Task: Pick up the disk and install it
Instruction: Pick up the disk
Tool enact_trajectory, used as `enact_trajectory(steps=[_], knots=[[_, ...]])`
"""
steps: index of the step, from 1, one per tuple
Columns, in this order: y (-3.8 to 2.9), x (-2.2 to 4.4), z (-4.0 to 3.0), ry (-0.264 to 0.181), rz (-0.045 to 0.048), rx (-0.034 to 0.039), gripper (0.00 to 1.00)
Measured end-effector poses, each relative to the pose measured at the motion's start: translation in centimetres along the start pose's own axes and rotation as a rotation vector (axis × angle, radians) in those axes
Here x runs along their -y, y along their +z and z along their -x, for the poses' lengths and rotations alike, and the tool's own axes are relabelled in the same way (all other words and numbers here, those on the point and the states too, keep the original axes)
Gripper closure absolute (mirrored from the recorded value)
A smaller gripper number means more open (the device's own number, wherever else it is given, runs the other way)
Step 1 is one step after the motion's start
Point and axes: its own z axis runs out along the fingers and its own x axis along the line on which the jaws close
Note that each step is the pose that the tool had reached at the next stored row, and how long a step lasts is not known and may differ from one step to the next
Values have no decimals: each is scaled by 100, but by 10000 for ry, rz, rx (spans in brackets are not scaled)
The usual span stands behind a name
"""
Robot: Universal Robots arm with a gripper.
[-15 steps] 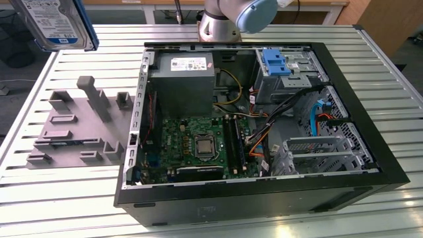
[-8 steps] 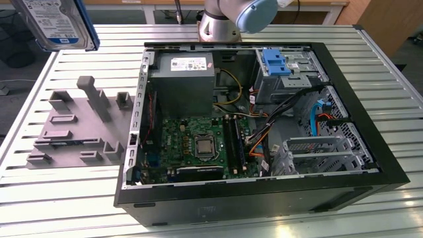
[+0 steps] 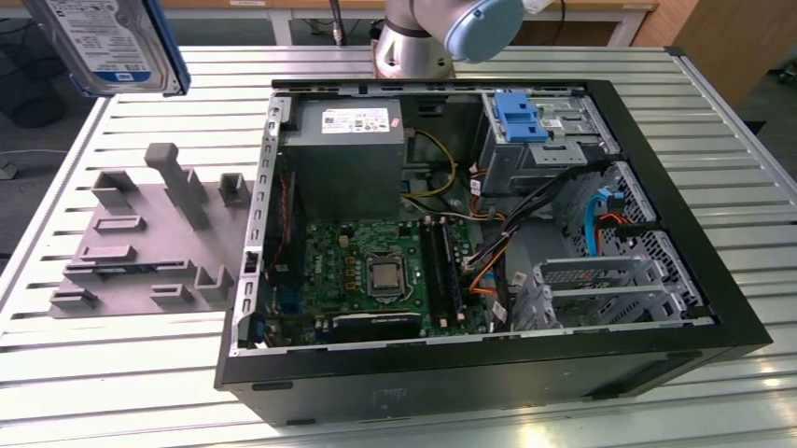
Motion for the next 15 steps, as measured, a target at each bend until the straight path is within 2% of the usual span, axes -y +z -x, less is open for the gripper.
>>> enact_trajectory(steps=[15], knots=[[-6,5,0,0,1,0,64]])
